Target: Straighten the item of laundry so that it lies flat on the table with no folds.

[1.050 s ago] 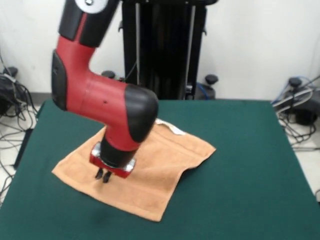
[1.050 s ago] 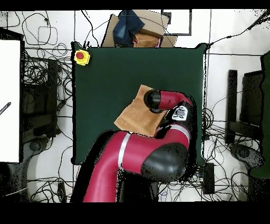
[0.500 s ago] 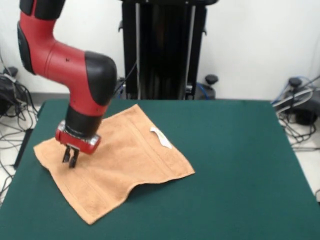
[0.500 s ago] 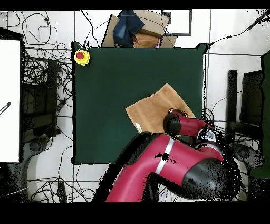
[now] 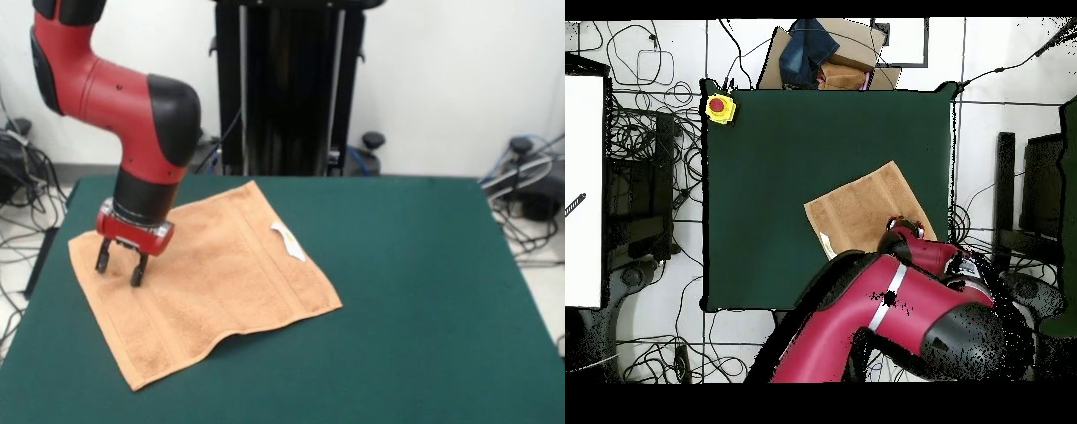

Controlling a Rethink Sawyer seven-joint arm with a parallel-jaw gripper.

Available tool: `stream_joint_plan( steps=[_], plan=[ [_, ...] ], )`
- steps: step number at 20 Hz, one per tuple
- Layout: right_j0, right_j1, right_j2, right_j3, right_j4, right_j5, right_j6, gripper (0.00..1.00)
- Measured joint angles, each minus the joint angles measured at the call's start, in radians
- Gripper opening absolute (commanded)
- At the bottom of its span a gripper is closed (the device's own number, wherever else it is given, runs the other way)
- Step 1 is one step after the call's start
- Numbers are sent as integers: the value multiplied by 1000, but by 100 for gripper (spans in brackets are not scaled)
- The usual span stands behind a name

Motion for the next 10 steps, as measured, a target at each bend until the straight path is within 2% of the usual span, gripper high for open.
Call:
stream_joint_plan(
  steps=[10],
  plan=[
    [17,0,-22,32,-23,-61,0,100]
  ],
)
